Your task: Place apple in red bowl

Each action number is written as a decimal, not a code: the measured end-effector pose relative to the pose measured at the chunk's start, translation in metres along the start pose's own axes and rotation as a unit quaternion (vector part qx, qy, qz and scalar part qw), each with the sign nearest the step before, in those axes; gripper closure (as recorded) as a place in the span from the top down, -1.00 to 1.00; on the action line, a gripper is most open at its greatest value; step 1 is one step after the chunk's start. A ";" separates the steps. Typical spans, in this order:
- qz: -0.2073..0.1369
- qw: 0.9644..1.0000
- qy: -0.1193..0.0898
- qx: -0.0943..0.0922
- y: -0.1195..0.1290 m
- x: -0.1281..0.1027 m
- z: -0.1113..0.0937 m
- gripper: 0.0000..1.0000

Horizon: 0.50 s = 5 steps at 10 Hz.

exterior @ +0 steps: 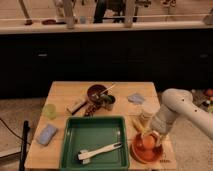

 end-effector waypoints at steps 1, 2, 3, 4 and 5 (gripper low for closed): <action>0.001 1.000 0.000 -0.001 0.001 0.000 0.000 0.60; 0.003 1.000 0.000 0.000 0.002 0.002 -0.001 0.60; 0.004 1.000 0.001 0.001 0.004 0.002 -0.001 0.60; 0.005 1.000 0.001 0.001 0.004 0.003 -0.002 0.60; 0.007 1.000 0.003 0.001 0.006 0.004 -0.003 0.60</action>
